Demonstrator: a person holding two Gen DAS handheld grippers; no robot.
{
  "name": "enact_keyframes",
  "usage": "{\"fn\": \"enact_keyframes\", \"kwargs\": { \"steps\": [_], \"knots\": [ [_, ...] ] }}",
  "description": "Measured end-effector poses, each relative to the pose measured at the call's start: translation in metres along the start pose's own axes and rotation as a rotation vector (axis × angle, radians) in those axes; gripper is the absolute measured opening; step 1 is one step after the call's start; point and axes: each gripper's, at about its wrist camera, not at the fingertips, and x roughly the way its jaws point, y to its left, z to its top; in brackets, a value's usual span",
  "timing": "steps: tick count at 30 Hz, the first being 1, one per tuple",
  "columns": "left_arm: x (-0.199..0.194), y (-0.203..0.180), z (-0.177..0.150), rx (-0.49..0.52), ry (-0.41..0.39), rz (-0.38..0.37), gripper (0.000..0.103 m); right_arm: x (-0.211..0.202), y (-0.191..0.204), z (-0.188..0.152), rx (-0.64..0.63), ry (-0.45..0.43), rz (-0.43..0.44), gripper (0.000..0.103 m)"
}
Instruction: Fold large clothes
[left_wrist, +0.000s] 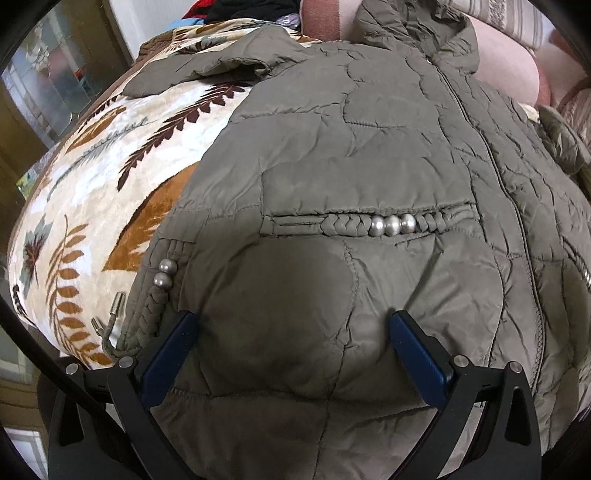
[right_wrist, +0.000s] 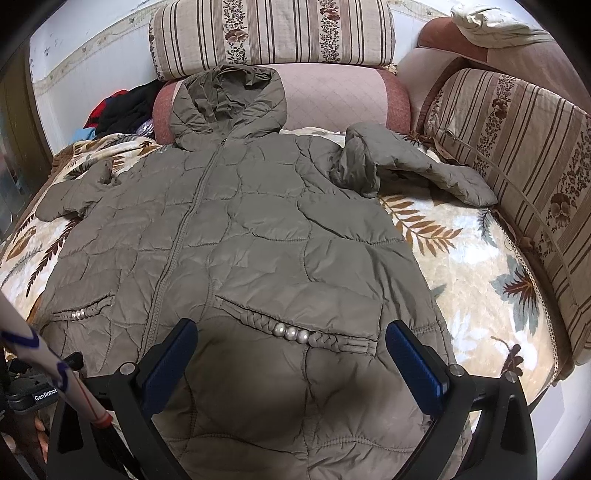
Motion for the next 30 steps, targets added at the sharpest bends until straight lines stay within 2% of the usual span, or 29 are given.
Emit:
{"fn": "enact_keyframes", "kwargs": {
  "steps": [4,6,8,10,14,15,16,18,19,22,26,30],
  "knots": [
    [-0.012,0.012,0.004,-0.031,-0.005,-0.066,0.103,-0.002,-0.001,0.0,0.004,-0.006,-0.007,0.103],
    [-0.023,0.026,0.008,-0.064,-0.04,-0.099,0.103,-0.003,-0.004,0.001,0.01,-0.008,-0.013,0.103],
    [-0.035,0.044,0.015,-0.084,-0.101,-0.09,0.103,-0.002,-0.008,0.001,0.018,-0.005,-0.022,0.103],
    [-0.036,0.061,0.022,-0.103,-0.128,-0.059,0.103,0.001,-0.013,0.0,0.02,0.005,-0.034,0.103],
    [-0.013,0.087,0.032,-0.132,-0.108,-0.035,0.103,0.009,-0.021,-0.006,0.03,0.04,-0.045,0.103],
    [-0.005,0.089,0.033,-0.125,-0.088,-0.029,0.102,0.011,-0.022,-0.007,0.034,0.049,-0.043,0.103],
    [0.003,0.09,0.033,-0.119,-0.056,-0.041,0.09,0.011,-0.022,-0.008,0.035,0.052,-0.042,0.103],
    [0.015,0.093,0.027,-0.154,0.01,-0.161,0.069,0.01,-0.021,-0.009,0.029,0.048,-0.043,0.103],
    [0.014,0.093,0.024,-0.176,0.012,-0.182,0.069,0.009,-0.02,-0.008,0.023,0.043,-0.045,0.103],
    [0.005,0.083,0.016,-0.123,-0.005,-0.148,0.067,0.007,-0.016,-0.007,0.01,0.035,-0.047,0.103],
    [-0.012,0.087,0.018,-0.11,-0.018,-0.141,0.067,0.009,-0.011,-0.005,-0.006,0.039,-0.048,0.103],
    [-0.042,0.108,0.044,-0.122,-0.123,-0.11,0.068,0.011,-0.01,0.0,0.001,0.04,-0.035,0.103]
  ]
}}
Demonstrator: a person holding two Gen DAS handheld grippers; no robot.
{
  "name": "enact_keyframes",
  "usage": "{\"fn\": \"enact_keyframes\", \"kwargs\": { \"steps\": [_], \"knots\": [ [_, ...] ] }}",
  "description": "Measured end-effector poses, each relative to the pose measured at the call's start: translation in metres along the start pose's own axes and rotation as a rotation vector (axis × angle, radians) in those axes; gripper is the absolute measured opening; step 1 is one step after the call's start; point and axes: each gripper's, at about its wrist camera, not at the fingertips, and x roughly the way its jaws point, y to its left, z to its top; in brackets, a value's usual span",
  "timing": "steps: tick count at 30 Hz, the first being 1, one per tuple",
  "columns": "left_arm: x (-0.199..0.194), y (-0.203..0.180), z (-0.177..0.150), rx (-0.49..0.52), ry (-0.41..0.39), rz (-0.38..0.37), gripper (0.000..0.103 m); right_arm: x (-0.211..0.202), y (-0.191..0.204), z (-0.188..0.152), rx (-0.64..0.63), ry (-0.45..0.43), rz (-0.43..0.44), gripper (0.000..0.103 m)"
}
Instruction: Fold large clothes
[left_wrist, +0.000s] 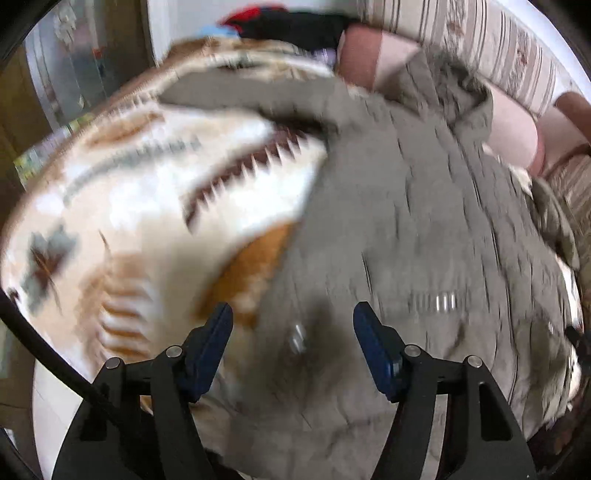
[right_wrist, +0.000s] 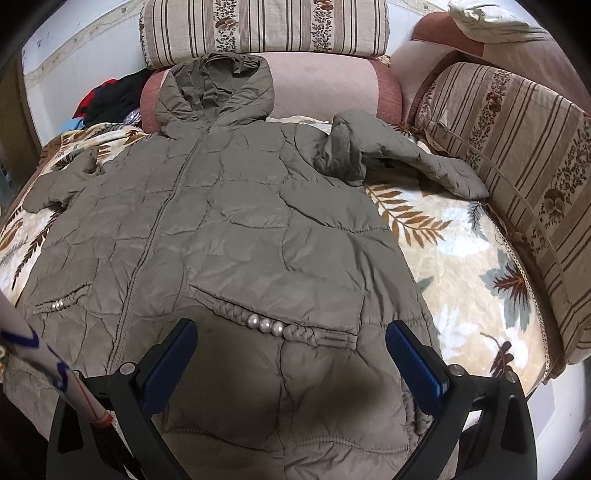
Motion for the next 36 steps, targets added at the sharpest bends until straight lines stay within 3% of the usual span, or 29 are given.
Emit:
{"fn": "enact_keyframes", "kwargs": {
  "steps": [6,8,12,17,22,26,31,34,36],
  "knots": [
    [-0.007,0.036,0.086,-0.084,-0.139,0.082,0.085,-0.002,0.002,0.015,0.013,-0.01,0.043,0.103],
    [0.004,0.049,0.116,-0.114,-0.161,0.112,0.085,-0.002,0.003,0.019,0.017,-0.008,0.057,0.103],
    [0.044,0.077,0.172,-0.141,-0.132,0.171,0.086,0.005,0.004,0.027,0.027,0.007,0.066,0.103],
    [0.104,0.12,0.226,-0.251,-0.058,0.156,0.086,0.031,0.007,0.032,0.025,0.069,0.034,0.103],
    [0.164,0.168,0.252,-0.433,0.01,0.085,0.085,0.054,0.008,0.037,0.032,0.12,0.012,0.103],
    [0.204,0.189,0.261,-0.511,0.047,0.049,0.085,0.064,0.011,0.043,0.013,0.126,-0.02,0.103],
    [0.232,0.205,0.279,-0.57,0.043,-0.003,0.087,0.075,0.014,0.047,-0.01,0.143,-0.051,0.103],
    [0.244,0.206,0.294,-0.565,0.033,0.004,0.097,0.08,0.016,0.049,-0.018,0.154,-0.066,0.103],
    [0.251,0.202,0.3,-0.54,0.041,0.05,0.098,0.084,0.017,0.049,-0.019,0.158,-0.073,0.103]
  ]
}}
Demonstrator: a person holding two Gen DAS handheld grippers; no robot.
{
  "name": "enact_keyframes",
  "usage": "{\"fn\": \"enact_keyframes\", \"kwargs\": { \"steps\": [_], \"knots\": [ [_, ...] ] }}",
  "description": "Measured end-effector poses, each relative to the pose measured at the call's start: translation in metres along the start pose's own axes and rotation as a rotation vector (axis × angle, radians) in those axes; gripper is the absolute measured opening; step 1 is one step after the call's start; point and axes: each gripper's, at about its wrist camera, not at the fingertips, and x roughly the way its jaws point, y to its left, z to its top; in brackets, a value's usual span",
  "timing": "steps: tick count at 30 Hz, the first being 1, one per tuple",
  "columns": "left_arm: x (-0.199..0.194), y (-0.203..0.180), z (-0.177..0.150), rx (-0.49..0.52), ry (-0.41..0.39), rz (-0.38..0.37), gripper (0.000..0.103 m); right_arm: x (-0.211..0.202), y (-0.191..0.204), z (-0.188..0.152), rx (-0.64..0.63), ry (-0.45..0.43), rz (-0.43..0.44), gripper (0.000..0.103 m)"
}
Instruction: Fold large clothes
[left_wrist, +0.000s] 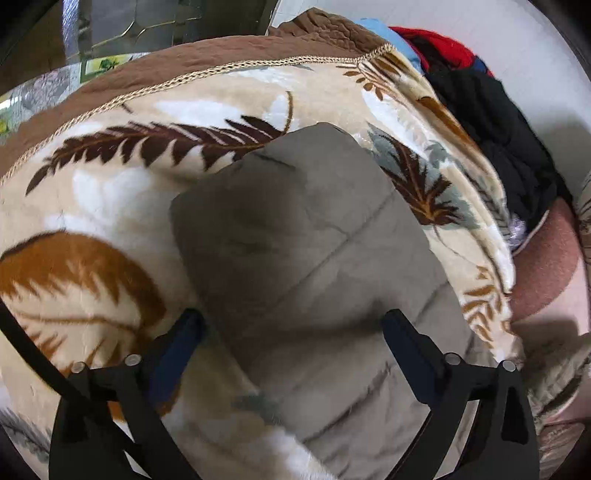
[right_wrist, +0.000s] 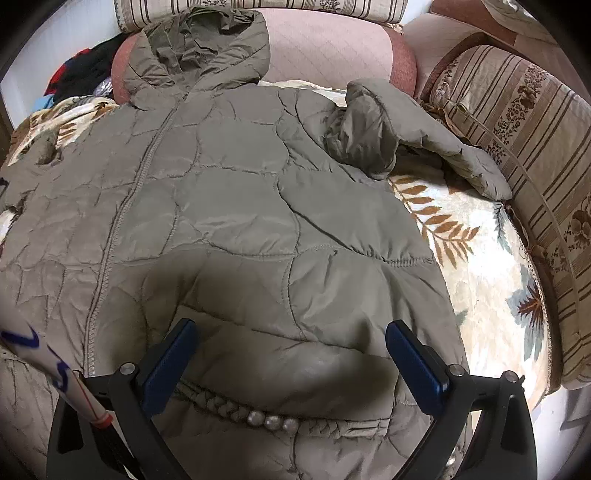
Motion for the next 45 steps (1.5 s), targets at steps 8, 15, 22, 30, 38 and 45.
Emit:
{"fn": "enact_keyframes", "kwargs": {
  "steps": [8,15,22,30,38,45],
  "knots": [
    [-0.035,-0.024,-0.005,0.086,-0.047,0.071,0.017,0.002,0.001,0.0,-0.003,-0.007,0.018,0.101],
    [-0.15,-0.104,-0.044,0.322,-0.161,-0.073,0.012,-0.014,-0.003,-0.011,0.02,-0.047,0.105,0.098],
    [-0.239,-0.227,-0.154,0.596,-0.166,-0.31,0.011,-0.044,-0.022,-0.024,0.064,-0.124,0.162,0.098],
    [-0.274,-0.318,-0.301,0.793,-0.034,-0.49,0.046,-0.063,-0.063,-0.044,0.164,-0.149,0.199,0.099],
    [-0.294,-0.269,-0.35,0.82,-0.056,-0.44,0.063,-0.072,-0.095,-0.054,0.252,-0.14,0.235,0.099],
    [-0.282,-0.182,-0.351,0.766,-0.163,-0.208,0.068,-0.058,-0.07,0.0,0.175,-0.111,0.286,0.099]
  ]
}}
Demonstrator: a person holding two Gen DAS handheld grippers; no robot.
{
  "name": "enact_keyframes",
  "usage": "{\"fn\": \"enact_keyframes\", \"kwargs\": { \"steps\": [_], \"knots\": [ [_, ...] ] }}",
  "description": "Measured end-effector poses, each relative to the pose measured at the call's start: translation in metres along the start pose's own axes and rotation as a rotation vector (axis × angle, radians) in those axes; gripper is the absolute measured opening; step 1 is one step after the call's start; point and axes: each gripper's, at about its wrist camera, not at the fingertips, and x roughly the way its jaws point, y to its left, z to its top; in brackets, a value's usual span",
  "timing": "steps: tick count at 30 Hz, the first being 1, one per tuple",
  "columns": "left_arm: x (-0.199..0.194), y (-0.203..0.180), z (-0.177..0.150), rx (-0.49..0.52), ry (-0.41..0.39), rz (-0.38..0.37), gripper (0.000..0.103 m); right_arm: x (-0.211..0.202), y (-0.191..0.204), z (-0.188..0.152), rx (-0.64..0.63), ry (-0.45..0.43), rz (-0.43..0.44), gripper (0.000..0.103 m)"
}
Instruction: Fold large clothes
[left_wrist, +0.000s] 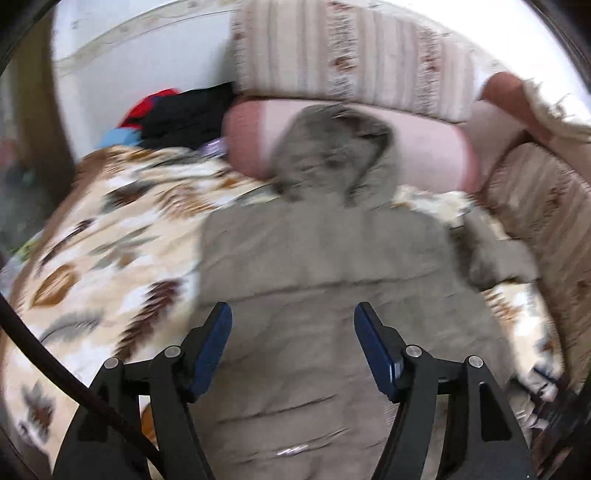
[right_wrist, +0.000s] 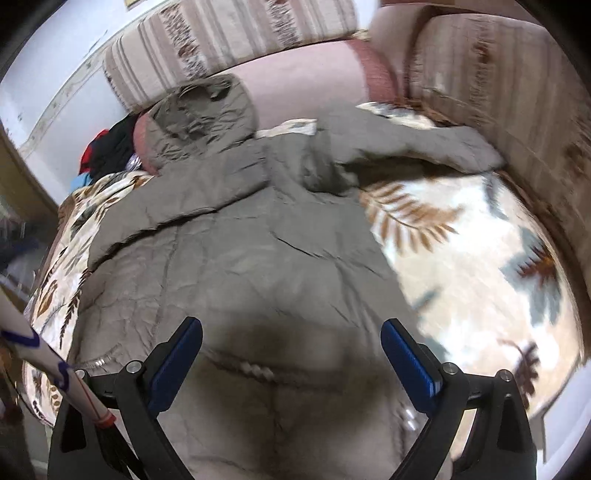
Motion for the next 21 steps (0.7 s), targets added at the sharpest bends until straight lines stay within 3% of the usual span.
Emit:
{"fn": "enact_keyframes", "kwargs": {
  "steps": [2,8,12,14,15,16,18,21],
  "knots": [
    [0.0,0.019,-0.019,-0.039,0.016,0.038,0.068,0.021,0.011,0.024,-0.025,0.002,-0.009,0.099],
    [0.005,0.05,-0.055,-0.141,0.07,0.041,0.068,0.11,0.031,0.088,-0.015,0.046,-0.012,0.099],
    [0.017,0.058,-0.066,-0.166,0.113,0.055,0.068,0.175,0.032,0.129,0.106,0.114,0.018,0.099],
    [0.023,0.057,-0.066,-0.171,0.129,0.048,0.068,0.195,0.032,0.138,0.147,0.146,0.025,0.086],
    [0.025,0.056,-0.065,-0.172,0.133,0.045,0.068,0.203,0.033,0.141,0.144,0.168,0.028,0.06],
    [0.028,0.055,-0.065,-0.171,0.139,0.041,0.068,0.205,0.035,0.144,0.129,0.171,0.015,0.045],
    [0.033,0.052,-0.065,-0.164,0.145,0.031,0.068,0.201,0.034,0.149,0.102,0.126,-0.031,0.029],
    [0.039,0.044,-0.065,-0.154,0.153,0.02,0.068,0.2,0.022,0.151,0.123,0.111,-0.089,0.024]
  ]
}}
